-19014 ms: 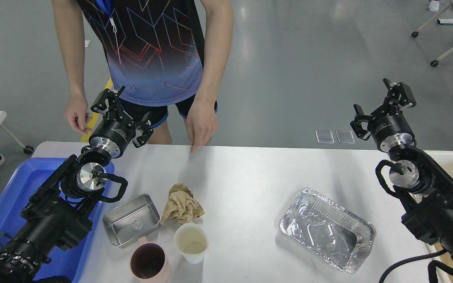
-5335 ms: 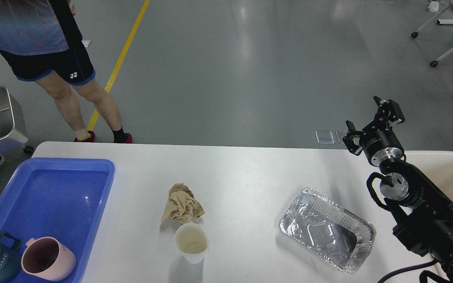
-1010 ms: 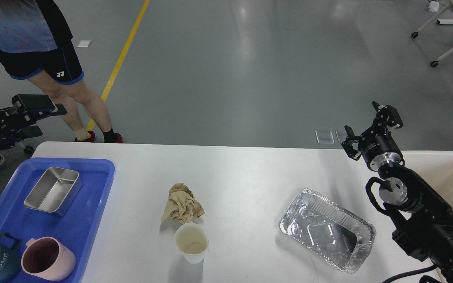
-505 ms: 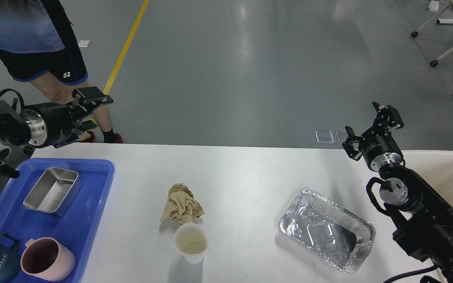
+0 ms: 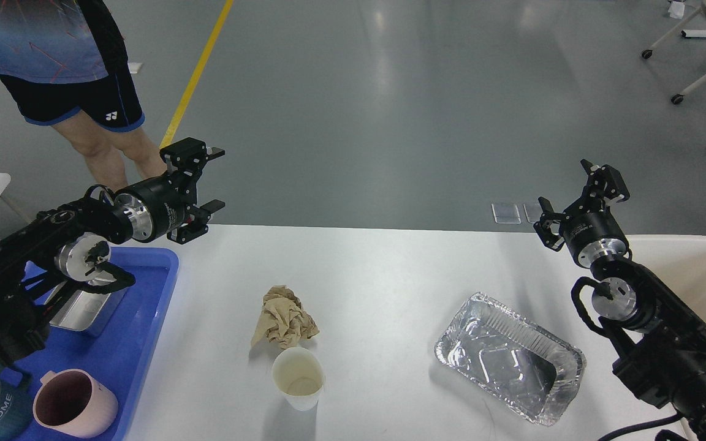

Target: Tidy desktop

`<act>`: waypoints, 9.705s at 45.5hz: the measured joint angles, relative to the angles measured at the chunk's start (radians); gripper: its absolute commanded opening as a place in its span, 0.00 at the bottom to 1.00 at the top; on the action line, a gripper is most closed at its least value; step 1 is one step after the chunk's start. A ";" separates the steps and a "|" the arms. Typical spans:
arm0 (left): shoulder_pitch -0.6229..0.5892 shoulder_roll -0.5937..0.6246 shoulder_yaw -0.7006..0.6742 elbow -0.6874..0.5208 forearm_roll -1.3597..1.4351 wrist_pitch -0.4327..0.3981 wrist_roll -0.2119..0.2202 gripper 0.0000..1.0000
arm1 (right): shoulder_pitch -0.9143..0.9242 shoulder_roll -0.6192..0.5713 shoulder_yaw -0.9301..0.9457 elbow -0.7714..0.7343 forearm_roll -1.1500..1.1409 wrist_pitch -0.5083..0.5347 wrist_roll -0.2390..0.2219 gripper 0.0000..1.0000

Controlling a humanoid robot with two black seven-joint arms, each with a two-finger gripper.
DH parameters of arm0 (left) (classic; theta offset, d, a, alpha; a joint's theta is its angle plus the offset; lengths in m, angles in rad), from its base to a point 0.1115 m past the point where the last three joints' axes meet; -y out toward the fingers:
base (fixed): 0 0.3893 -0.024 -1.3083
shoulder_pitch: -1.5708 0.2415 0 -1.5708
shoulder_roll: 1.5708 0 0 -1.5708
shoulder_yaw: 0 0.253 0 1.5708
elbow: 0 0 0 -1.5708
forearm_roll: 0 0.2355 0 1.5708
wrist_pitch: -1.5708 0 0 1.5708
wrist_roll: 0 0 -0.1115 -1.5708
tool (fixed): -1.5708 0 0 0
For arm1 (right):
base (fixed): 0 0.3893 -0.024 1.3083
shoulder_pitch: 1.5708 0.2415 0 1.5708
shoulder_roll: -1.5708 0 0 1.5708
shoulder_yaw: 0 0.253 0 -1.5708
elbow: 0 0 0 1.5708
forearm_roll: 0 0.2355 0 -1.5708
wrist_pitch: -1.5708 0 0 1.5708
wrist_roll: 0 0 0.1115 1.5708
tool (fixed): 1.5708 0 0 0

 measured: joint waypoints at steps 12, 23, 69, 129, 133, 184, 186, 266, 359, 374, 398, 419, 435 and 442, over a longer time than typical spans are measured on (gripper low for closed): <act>0.005 -0.063 -0.048 0.056 0.000 0.001 -0.022 0.96 | 0.003 0.000 0.000 0.000 0.000 0.000 0.000 1.00; 0.026 -0.120 -0.147 0.097 0.000 0.001 -0.062 0.96 | 0.001 0.000 0.001 -0.001 0.000 0.000 0.000 1.00; 0.119 -0.266 -0.267 0.299 -0.096 -0.088 -0.327 0.96 | 0.106 -0.562 -0.721 0.392 0.011 0.049 -0.192 1.00; 0.185 -0.258 -0.298 0.299 -0.104 -0.135 -0.325 0.96 | -0.079 -0.784 -1.035 0.617 -0.290 0.109 -0.230 1.00; 0.187 -0.259 -0.298 0.299 -0.104 -0.134 -0.325 0.96 | -0.081 -0.738 -1.048 0.570 -0.292 0.107 -0.230 1.00; 0.213 -0.260 -0.282 0.304 -0.104 -0.117 -0.326 0.96 | -0.052 -0.588 -1.046 0.497 -0.477 0.055 -0.200 0.00; 0.214 -0.260 -0.282 0.304 -0.104 -0.117 -0.326 0.96 | -0.040 -0.592 -1.045 0.501 -0.476 0.057 -0.200 0.00; 0.234 -0.278 -0.274 0.305 -0.096 -0.099 -0.312 0.97 | 0.253 -0.626 -0.925 0.498 -0.497 0.393 -0.224 0.00; 0.205 0.697 0.287 -0.587 -0.071 -0.082 -0.122 0.96 | 0.589 -0.103 -1.213 0.118 -0.454 0.524 -0.301 0.00; 0.183 0.970 0.309 -0.648 -0.059 -0.255 -0.100 0.95 | 0.585 -0.110 -1.212 0.120 -0.454 0.523 -0.299 0.00; 0.148 1.115 0.300 -0.655 -0.059 -0.371 -0.099 0.94 | 0.584 -0.112 -1.213 0.121 -0.454 0.523 -0.299 0.00; 0.144 0.998 0.303 -0.655 -0.014 -0.372 -0.075 0.94 | 0.584 -0.112 -1.212 0.121 -0.454 0.523 -0.299 0.00; 0.146 0.655 0.318 -0.631 0.299 -0.335 0.006 0.94 | 0.577 -0.119 -1.212 0.124 -0.454 0.520 -0.299 0.00; 0.146 0.509 0.347 -0.587 0.397 -0.320 0.027 0.94 | 0.577 -0.119 -1.212 0.124 -0.454 0.520 -0.299 0.00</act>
